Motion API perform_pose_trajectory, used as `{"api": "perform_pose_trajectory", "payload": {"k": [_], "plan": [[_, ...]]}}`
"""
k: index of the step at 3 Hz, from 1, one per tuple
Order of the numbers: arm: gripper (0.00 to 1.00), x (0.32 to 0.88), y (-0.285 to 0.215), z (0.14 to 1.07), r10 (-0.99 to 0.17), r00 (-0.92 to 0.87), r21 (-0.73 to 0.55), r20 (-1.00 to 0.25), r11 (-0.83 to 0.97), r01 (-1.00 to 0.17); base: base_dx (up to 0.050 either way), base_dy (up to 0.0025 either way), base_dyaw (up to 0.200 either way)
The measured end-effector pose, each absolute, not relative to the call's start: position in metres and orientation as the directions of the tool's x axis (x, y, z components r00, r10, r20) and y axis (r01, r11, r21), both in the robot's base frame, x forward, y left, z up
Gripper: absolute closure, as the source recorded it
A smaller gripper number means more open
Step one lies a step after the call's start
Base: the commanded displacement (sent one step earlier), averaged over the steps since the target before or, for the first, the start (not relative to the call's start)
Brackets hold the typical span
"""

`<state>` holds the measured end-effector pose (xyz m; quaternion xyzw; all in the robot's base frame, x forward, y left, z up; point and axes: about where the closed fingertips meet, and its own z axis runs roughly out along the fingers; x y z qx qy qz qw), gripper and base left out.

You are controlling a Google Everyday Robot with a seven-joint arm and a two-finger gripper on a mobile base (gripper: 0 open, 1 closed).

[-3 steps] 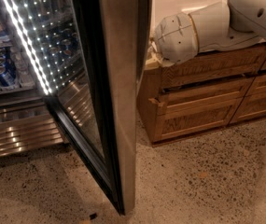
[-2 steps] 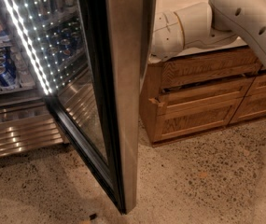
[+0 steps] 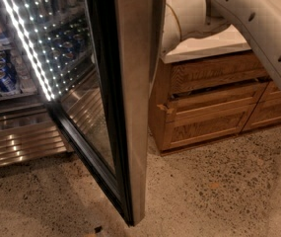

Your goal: Close right fridge door

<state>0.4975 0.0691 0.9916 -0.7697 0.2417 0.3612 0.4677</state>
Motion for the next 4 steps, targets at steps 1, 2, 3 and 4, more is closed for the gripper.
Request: {"api": "perform_pose_trajectory", "payload": {"k": [1, 2, 3, 4], "plan": [[1.00, 0.497, 0.069, 0.992, -0.034, 0.622, -0.545, -0.782, -0.446, -0.710, 0.000, 0.00000, 0.000], [1.00, 0.481, 0.081, 0.996, -0.038, 0.590, -0.503, -0.806, -0.482, -0.718, 0.000, 0.00000, 0.000], [1.00, 0.479, 0.082, 0.998, -0.040, 0.585, -0.497, -0.810, -0.484, -0.721, 0.000, 0.00000, 0.000], [1.00, 0.459, 0.094, 1.008, -0.104, 0.530, -0.423, -0.841, -0.483, -0.766, 0.000, 0.00000, 0.000]]}}
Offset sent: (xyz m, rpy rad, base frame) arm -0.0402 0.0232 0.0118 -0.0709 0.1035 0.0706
